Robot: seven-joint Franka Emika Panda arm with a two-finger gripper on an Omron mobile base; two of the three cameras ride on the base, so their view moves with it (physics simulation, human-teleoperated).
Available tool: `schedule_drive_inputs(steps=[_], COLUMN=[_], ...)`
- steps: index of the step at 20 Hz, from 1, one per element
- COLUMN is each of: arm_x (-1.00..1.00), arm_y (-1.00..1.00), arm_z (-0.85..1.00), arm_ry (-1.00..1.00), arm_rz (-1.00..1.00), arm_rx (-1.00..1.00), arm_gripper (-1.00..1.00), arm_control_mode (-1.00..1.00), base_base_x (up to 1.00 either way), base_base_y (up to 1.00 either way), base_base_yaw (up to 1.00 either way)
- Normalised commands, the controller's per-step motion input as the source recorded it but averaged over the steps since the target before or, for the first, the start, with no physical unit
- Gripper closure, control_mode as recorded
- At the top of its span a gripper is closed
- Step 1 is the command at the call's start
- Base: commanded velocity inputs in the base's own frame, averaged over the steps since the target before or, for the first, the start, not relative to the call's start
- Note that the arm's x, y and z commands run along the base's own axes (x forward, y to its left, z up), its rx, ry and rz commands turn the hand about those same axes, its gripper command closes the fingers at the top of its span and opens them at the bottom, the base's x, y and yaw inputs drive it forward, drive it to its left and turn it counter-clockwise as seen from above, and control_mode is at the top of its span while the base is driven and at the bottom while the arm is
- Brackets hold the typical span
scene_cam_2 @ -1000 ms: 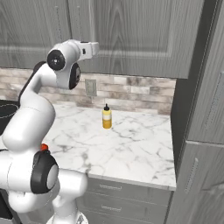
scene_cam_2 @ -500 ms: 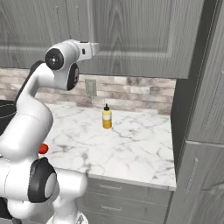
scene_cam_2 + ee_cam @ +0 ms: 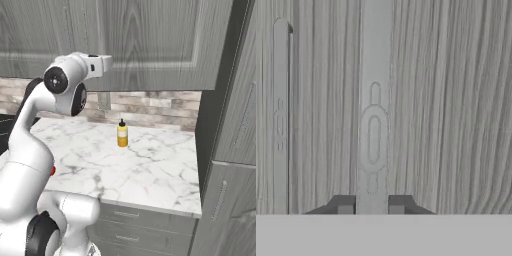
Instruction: Pick the pan from the cabinet and place it on the stove. Then turn on the stove burner for the pan.
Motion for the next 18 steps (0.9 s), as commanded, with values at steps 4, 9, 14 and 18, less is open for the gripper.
schedule_drive_inputs(steps=[4,9,14,18], arm_x=[-0.66,-0.54,-0.38,-0.49], arm_y=[-0.40,-0.40,-0.37,-0.41], arm_z=[-0.05,-0.03,-0.02,-0.01], arm_ry=[0.00,0.00,0.00,-0.01], arm_rz=[0.04,0.09,0.12,0.12], arm_rx=[0.00,0.00,0.00,0.00], arm_gripper=[1.00,1.00,1.00,1.00], arm_control_mode=[-1.00,-1.00,-1.00,-1.00], base_base_x=[0.00,0.00,0.00,0.00], base_base_y=[0.00,0.00,0.00,0.00], base_base_yaw=[0.00,0.00,0.00,0.00])
